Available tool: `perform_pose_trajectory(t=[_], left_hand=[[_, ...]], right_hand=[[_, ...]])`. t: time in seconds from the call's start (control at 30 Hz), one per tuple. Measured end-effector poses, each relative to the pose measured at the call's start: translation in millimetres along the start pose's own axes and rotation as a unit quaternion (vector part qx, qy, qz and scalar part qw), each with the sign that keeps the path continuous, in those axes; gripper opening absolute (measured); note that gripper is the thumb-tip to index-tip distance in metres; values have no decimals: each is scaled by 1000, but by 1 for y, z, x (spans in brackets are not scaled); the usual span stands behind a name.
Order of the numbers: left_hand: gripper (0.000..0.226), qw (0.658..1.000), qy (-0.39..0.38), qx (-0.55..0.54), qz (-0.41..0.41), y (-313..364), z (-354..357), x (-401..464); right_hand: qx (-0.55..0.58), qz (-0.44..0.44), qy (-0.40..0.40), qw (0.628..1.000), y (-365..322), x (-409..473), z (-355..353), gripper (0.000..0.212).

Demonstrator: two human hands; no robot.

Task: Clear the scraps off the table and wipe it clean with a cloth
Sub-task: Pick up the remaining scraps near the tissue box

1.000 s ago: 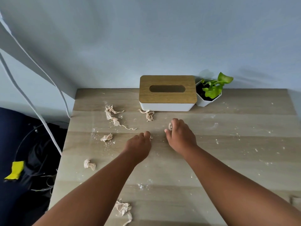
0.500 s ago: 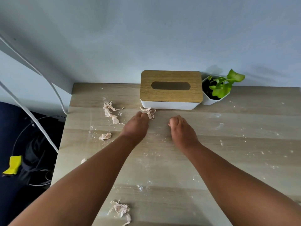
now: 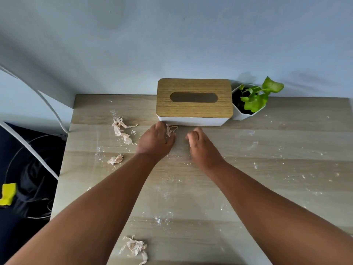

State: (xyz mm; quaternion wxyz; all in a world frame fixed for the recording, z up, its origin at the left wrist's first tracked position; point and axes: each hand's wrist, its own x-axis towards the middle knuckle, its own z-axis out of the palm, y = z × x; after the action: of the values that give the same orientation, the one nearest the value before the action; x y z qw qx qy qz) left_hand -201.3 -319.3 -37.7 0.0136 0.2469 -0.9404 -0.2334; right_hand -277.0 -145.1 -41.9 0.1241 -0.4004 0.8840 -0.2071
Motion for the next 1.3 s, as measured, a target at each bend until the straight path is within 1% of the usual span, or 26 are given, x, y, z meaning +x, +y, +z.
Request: perform_pose_trajectory(t=[0.1,0.27,0.4,0.5,0.6,0.63,0.77,0.9,1.03,1.13,1.23,1.3], left_hand=[[37,1000,6,7,-3,-1,2,2],[27,999,10,31,0,-2,7,3],[25,999,-12,29,-8,2,8,3],[16,999,-21,26,6,3,6,-6],[15,999,-22,13,33,6,1,-19],[15,999,-24,10,37,7,-1,-23],[12,998,-52,3,21,12,-5,-34],[17,999,-51,-11,9,14,-10,-51],[9,998,-52,13,28,17,-17,-76],[16,998,-49,-5,33,21,-19,-98],[13,999,-50,-16,11,23,-18,-118],[18,998,-56,-16,-13,24,-14,-130]], right_hand=[[-1,-3,-10,1000,0,-1,1,29],[-1,-2,-27,1000,3,-4,0,35],[3,5,-21,1000,5,-6,-4,36],[11,10,-14,1000,5,-7,-8,38],[23,27,-17,999,5,-11,-12,50],[22,32,-23,999,5,-14,-13,50],[26,53,-49,997,7,-26,-19,41],[64,72,-61,993,11,-45,-25,47],[88,73,-41,993,9,-68,-27,51],[90,64,-29,993,6,-86,-28,44],[105,35,-6,994,3,-100,-32,26],[115,5,2,993,2,-109,-35,16]])
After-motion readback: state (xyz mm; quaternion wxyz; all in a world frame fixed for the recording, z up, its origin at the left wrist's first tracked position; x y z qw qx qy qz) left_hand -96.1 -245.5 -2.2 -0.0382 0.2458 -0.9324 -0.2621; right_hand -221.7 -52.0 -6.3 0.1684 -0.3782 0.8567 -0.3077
